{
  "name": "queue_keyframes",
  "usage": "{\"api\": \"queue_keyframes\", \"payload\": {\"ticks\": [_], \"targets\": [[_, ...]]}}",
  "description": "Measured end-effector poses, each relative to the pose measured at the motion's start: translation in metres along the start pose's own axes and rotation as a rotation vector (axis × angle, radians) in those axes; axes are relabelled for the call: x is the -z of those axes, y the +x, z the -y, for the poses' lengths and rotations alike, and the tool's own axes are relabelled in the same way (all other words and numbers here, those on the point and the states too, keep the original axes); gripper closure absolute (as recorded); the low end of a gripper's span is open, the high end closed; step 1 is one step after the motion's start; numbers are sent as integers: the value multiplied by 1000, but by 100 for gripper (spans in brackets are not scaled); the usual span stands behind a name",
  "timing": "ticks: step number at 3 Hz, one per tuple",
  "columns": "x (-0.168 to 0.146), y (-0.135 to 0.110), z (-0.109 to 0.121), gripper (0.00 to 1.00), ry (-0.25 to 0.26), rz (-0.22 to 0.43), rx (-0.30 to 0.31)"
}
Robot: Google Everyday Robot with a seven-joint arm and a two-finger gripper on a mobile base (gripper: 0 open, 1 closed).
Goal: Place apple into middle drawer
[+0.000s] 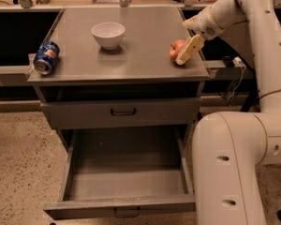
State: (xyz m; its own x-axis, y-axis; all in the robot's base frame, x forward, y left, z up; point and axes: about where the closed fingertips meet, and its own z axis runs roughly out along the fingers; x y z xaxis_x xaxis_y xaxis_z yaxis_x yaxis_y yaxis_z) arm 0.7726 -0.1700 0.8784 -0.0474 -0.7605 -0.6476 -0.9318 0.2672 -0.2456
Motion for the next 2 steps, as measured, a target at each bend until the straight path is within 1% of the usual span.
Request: {"api": "queue_keyframes", "payload": {"ticks": [1, 2], "targets": [[-5, -4, -5, 0, -23, 12, 20], [-15, 2, -11, 22, -56, 9, 28]]}}
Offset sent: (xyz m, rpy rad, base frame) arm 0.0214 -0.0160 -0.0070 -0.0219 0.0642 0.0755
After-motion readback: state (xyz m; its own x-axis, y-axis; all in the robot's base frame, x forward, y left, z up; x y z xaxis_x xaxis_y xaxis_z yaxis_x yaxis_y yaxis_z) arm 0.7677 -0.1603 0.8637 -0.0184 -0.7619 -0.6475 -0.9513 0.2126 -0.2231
